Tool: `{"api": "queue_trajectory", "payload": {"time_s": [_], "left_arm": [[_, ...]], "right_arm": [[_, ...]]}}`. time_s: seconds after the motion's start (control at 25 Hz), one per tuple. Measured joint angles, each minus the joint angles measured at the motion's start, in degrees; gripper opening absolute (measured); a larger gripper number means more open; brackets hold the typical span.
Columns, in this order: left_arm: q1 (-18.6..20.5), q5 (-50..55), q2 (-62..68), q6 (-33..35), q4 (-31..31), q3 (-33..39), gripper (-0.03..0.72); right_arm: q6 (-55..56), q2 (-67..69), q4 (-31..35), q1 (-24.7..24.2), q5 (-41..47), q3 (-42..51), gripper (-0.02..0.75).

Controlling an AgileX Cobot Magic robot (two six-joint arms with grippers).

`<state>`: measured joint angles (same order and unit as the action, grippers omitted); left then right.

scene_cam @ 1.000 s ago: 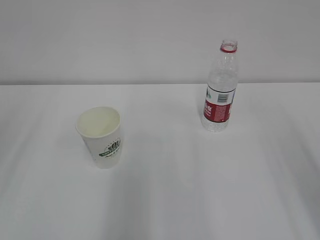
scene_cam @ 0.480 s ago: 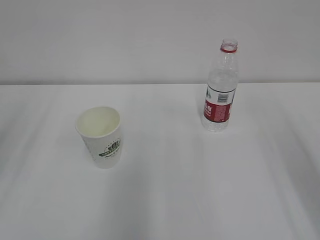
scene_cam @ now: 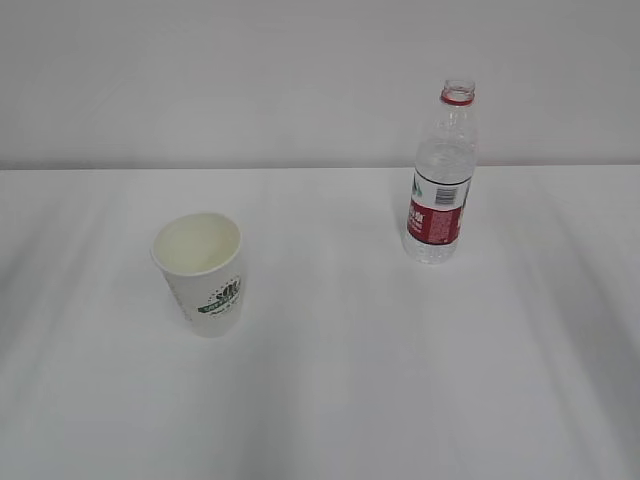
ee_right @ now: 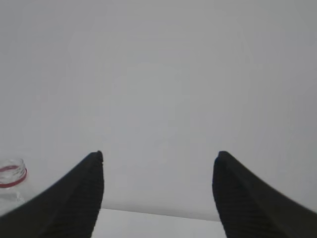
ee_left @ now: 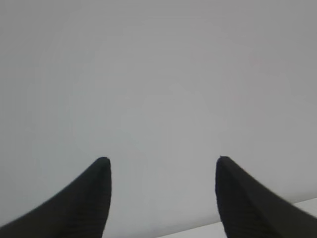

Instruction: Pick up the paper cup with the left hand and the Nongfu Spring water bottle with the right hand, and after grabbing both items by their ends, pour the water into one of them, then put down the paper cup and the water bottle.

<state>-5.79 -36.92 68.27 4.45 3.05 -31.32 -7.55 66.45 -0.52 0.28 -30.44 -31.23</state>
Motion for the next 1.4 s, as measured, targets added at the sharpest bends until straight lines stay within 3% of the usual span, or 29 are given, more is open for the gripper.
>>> {"api": "queue_trajectory", "payload": {"time_s": [0.56,1.0,1.24,1.4], "left_arm": [[0.0,-0.4,8.5,0.0,0.0,0.0,0.468],[-1.5,10.3,10.2,0.0,0.0,0.0,0.454],[-4.5,9.4,11.4,0.0,0.0,2.6,0.450],[-7.1,2.9,11.8,0.0,0.0,7.3,0.450]], "right_arm": [[0.0,9.6,0.0,0.0,-0.4,0.0,0.522],[3.4,15.0,-0.4,0.0,-0.4,0.0,0.521],[3.8,17.5,-3.3,0.0,-1.2,0.6,0.521],[3.8,17.9,-10.2,0.0,-11.2,5.5,0.521]]}}
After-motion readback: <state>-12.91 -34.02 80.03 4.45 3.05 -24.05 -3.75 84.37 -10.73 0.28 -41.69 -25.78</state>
